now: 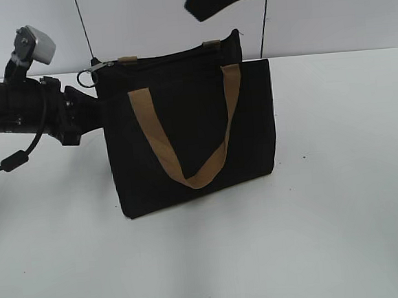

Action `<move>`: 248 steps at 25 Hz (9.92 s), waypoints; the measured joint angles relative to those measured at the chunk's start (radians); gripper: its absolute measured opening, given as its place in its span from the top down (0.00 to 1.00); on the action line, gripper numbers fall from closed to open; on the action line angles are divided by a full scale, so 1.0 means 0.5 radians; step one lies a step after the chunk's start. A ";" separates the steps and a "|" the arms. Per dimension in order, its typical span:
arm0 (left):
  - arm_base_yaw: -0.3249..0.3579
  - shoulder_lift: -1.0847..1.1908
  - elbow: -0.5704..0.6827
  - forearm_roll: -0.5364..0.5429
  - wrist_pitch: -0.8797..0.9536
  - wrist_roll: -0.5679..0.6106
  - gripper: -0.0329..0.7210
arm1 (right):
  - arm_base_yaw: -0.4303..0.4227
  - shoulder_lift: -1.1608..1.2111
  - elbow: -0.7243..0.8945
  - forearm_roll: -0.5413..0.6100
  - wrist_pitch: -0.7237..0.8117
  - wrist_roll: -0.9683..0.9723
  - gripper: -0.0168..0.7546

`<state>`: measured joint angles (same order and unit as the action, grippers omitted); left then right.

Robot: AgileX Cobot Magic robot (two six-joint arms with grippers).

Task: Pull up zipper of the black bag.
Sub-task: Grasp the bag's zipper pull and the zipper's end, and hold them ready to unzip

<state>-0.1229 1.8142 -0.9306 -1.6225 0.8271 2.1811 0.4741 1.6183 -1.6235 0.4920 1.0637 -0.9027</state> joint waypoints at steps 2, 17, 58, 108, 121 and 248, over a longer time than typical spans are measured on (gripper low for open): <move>0.000 0.000 0.000 0.000 0.002 -0.002 0.91 | 0.058 0.123 -0.102 0.005 -0.027 -0.148 0.55; 0.000 0.000 -0.001 0.001 0.002 -0.003 0.91 | 0.356 0.724 -0.467 0.106 -0.474 -0.716 0.55; 0.143 0.000 -0.001 -0.013 0.104 -0.003 0.91 | 0.404 0.979 -0.468 0.054 -0.739 -0.947 0.92; 0.090 -0.032 -0.049 0.207 0.009 -0.458 0.92 | 0.265 0.887 -0.420 0.354 -0.686 0.378 0.92; 0.086 -0.004 -0.067 0.279 0.025 -0.607 0.92 | 0.199 0.887 -0.416 0.385 -0.640 0.727 0.92; 0.103 -0.200 -0.029 0.353 -0.101 -0.830 0.94 | 0.431 0.956 -0.472 0.050 -0.780 -0.651 0.90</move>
<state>-0.0715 1.7140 -0.9453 -1.4460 0.7763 1.7663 0.6896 2.0964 -1.8594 0.5170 0.6736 -1.2284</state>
